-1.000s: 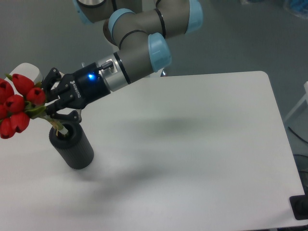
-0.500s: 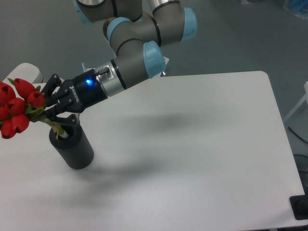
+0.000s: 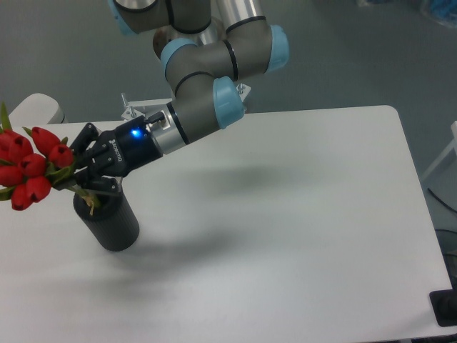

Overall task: Insert the flowers into the vase
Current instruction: 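Lower the tulip stems down into the black vase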

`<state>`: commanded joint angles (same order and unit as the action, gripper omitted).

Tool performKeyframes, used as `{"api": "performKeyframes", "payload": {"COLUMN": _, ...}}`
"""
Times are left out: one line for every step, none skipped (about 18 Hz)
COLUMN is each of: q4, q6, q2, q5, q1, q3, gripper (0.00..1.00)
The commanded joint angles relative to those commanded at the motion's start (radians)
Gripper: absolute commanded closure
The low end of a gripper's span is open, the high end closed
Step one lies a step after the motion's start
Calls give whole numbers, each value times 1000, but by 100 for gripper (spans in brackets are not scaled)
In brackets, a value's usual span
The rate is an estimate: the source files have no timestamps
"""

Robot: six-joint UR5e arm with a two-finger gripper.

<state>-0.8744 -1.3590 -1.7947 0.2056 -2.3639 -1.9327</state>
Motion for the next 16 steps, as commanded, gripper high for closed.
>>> {"api": "performKeyframes", "payload": {"q4": 0, "q6": -15, "q2": 0, "q5": 0, "q1": -3, "q3": -12, "gripper": 96}}
{"api": "performKeyframes", "payload": {"q4": 0, "q6": -29, "q2": -2, "q5": 0, "q1": -6, "q3": -23, "gripper": 96}}
{"api": "performKeyframes", "payload": {"q4": 0, "q6": -41, "q2": -2, "q5": 0, "q1": -8, "q3": -34, "gripper": 96}}
{"api": "performKeyframes", "payload": {"q4": 0, "q6": -54, "q2": -3, "q5": 0, "q1": -12, "q3": -46, "gripper": 96}}
{"api": "performKeyframes", "payload": {"q4": 0, "q6": -66, "q2": -3, "q5": 0, "q1": -14, "q3": -54, "gripper": 96}}
{"api": "performKeyframes", "payload": {"q4": 0, "q6": -75, "q2": -5, "q5": 0, "q1": -15, "q3": -61, "gripper": 95}}
{"api": "performKeyframes", "payload": {"q4": 0, "q6": -75, "q2": -6, "q5": 0, "q1": -21, "q3": -66, "gripper": 95}}
{"api": "performKeyframes", "payload": {"q4": 0, "q6": -75, "q2": -12, "q5": 0, "q1": -21, "q3": -66, "gripper": 93}}
{"api": "performKeyframes", "payload": {"q4": 0, "q6": -75, "q2": -15, "q5": 0, "q1": -20, "q3": -66, "gripper": 88}}
{"api": "performKeyframes", "payload": {"q4": 0, "q6": -75, "q2": -18, "q5": 0, "q1": -21, "q3": -68, "gripper": 83}}
{"api": "performKeyframes", "payload": {"q4": 0, "q6": -75, "q2": -26, "q5": 0, "q1": -21, "q3": -72, "gripper": 78}}
{"api": "performKeyframes", "payload": {"q4": 0, "q6": -77, "q2": -31, "q5": 0, "q1": -20, "q3": -72, "gripper": 73}}
{"api": "performKeyframes", "payload": {"q4": 0, "q6": -77, "q2": -38, "q5": 0, "q1": -20, "q3": -72, "gripper": 63}}
{"api": "performKeyframes", "payload": {"q4": 0, "q6": -80, "q2": -43, "q5": 0, "q1": -21, "q3": -72, "gripper": 52}}
{"api": "performKeyframes", "payload": {"q4": 0, "q6": -81, "q2": -45, "q5": 0, "q1": -23, "q3": -72, "gripper": 47}}
{"api": "performKeyframes", "payload": {"q4": 0, "q6": -81, "q2": -46, "q5": 0, "q1": -26, "q3": -72, "gripper": 42}}
